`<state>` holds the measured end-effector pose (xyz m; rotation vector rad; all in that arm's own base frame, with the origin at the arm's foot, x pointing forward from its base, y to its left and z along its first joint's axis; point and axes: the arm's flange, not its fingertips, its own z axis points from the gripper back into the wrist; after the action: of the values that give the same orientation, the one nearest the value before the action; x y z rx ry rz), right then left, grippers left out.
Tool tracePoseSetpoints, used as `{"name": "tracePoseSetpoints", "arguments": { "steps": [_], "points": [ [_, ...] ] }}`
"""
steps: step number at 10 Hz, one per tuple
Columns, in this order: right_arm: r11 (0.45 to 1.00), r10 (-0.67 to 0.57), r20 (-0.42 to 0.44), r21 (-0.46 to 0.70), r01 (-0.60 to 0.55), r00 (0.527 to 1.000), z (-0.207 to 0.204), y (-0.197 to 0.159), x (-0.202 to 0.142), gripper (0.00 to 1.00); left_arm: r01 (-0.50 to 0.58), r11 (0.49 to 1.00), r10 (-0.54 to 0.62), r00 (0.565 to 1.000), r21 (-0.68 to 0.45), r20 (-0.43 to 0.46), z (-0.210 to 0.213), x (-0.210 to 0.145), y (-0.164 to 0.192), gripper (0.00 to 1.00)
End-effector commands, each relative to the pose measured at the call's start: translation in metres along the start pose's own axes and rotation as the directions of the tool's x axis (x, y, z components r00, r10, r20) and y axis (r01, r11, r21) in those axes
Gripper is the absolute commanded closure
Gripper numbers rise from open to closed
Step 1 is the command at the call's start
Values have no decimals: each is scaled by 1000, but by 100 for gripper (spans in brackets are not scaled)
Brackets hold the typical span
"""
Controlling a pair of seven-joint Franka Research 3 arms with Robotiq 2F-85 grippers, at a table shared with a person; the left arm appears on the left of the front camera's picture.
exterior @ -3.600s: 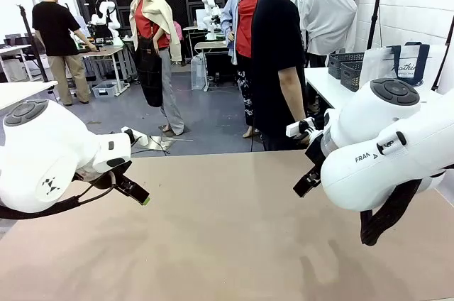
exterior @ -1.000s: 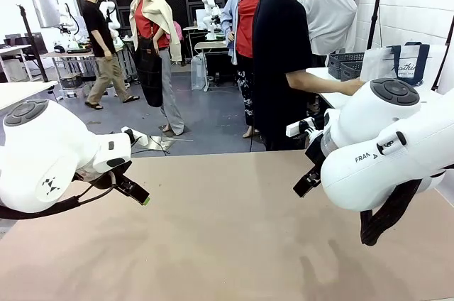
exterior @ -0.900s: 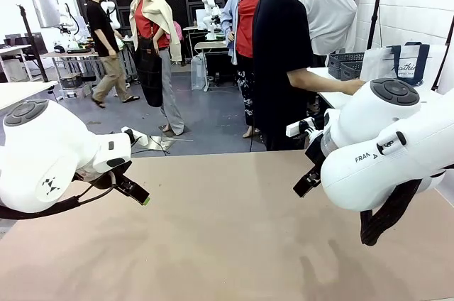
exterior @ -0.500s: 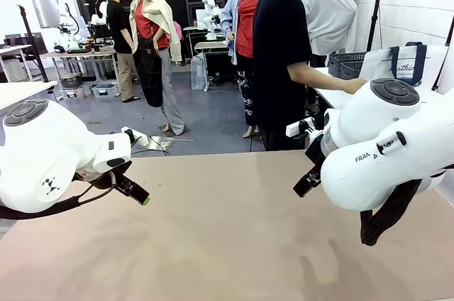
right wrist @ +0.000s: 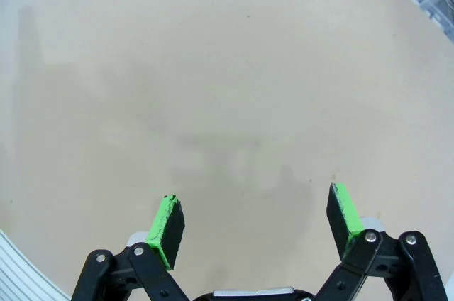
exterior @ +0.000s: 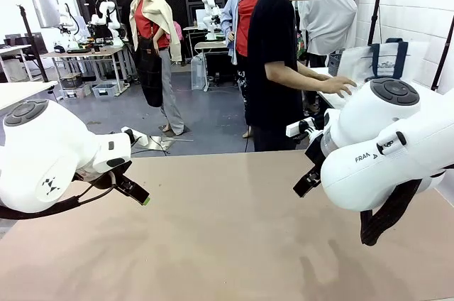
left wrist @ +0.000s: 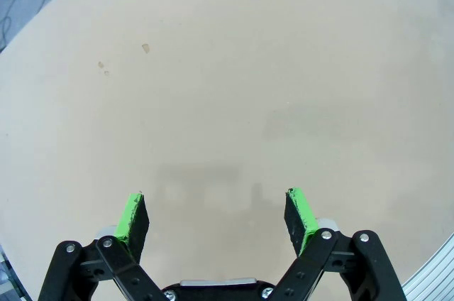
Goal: Transfer purchased items from the store into the shopping bag.
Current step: Open the Reusable shopping bag in the center of the table.
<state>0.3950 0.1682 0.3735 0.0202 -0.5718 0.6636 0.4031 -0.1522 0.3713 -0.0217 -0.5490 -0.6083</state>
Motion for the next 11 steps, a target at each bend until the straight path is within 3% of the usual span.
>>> {"name": "tracePoseSetpoints", "arguments": {
  "steps": [1, 11],
  "points": [
    [1000, 0, 0, 0, 0, 1000, 0, 0, 0, 0, -2, 1000, 2, 1000, 1, 0, 0, 0, 1, 0],
    [1000, 0, 0, 0, 0, 1000, 0, 0, 0, 0, -2, 1000, 2, 1000, 1, 0, 0, 0, 1, 0]
  ]
}}
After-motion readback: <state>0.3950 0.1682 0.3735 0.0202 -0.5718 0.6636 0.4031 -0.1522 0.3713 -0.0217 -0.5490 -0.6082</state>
